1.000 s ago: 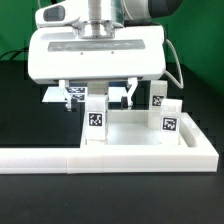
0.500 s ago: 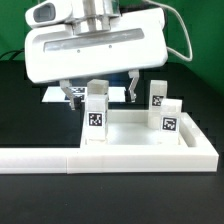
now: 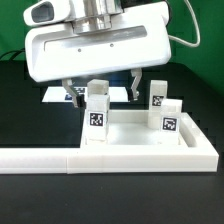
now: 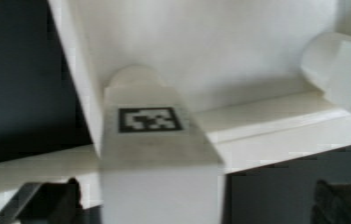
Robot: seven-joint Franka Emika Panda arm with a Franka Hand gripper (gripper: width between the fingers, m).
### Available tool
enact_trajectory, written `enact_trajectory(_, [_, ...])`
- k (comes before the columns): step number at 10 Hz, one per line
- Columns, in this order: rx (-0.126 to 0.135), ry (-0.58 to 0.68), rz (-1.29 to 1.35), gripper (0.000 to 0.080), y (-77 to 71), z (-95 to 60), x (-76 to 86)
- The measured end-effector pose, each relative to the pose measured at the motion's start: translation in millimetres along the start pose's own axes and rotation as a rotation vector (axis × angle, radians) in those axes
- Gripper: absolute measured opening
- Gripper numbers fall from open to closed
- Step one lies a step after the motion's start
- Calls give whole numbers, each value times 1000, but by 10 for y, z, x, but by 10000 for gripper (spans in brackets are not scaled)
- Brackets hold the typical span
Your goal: Assemble square table
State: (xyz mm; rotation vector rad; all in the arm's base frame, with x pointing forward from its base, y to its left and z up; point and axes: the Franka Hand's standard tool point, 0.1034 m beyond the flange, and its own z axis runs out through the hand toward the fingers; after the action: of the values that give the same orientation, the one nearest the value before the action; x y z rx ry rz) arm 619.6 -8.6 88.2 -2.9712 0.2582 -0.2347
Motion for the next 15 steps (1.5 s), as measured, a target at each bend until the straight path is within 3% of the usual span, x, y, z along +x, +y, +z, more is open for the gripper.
enact_trajectory(5, [-2, -7, 39, 648, 11, 5, -10])
enact_trajectory(8, [-42, -40, 191, 648, 51, 26, -42])
enact_trajectory(14, [-43, -49, 154, 639, 47, 82, -70])
enact_trajectory(15, [-43, -49, 154, 457, 46, 84, -71])
